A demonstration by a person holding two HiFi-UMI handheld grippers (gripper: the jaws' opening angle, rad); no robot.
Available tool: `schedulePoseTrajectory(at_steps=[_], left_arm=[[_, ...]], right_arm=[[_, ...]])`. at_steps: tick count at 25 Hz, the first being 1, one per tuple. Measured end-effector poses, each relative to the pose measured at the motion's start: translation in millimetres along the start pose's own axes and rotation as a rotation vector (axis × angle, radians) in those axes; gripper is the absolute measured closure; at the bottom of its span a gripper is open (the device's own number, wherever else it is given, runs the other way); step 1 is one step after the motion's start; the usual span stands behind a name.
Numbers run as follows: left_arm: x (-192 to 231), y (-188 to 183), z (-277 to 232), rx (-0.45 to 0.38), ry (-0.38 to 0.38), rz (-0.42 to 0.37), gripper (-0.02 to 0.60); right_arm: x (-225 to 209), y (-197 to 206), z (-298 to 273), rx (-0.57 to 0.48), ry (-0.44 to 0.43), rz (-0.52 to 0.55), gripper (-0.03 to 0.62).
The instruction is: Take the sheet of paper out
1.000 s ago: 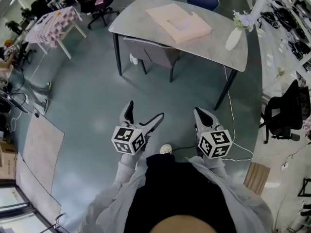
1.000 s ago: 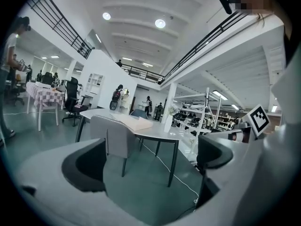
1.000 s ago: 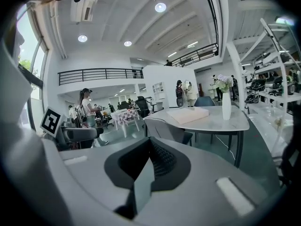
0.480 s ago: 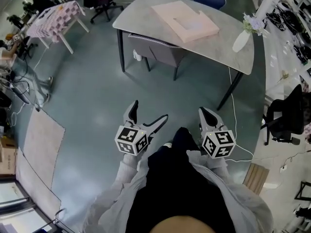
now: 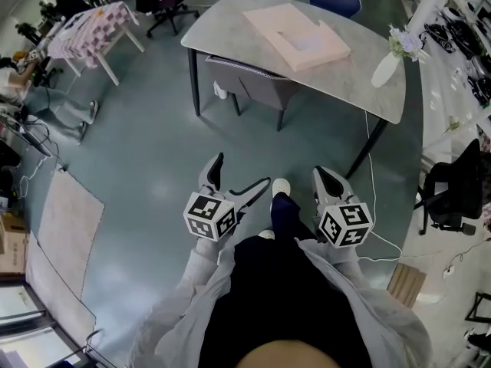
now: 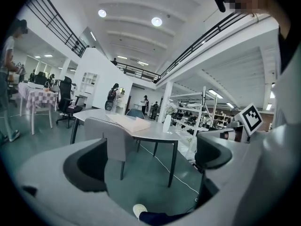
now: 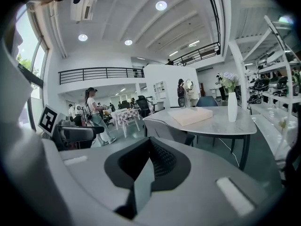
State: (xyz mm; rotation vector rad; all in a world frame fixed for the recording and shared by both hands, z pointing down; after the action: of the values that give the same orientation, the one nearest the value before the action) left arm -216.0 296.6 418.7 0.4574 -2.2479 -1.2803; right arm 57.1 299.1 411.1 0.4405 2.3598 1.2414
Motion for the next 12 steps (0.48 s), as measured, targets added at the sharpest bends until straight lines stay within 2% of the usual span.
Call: schedulePoseTrajectory(at_steps=[12], left_arm=[[35.6, -42.3, -59.1, -0.019, -0.023, 0.017, -0.003]], right_arm=[[-44.4, -43.8, -52.9, -0.007, -0.027, 0.002, 0.583]])
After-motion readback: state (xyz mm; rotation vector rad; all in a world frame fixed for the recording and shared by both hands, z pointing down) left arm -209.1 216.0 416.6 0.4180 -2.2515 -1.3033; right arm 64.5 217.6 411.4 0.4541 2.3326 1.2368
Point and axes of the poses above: the fingertips, and each gripper's own axes: z backward along the fingers, x to its left, y out of its underside, the point moved 10 cm from there along z, backward along the fingers, and after that the axes turned 12 degrees about x, right-handed, at the moved point
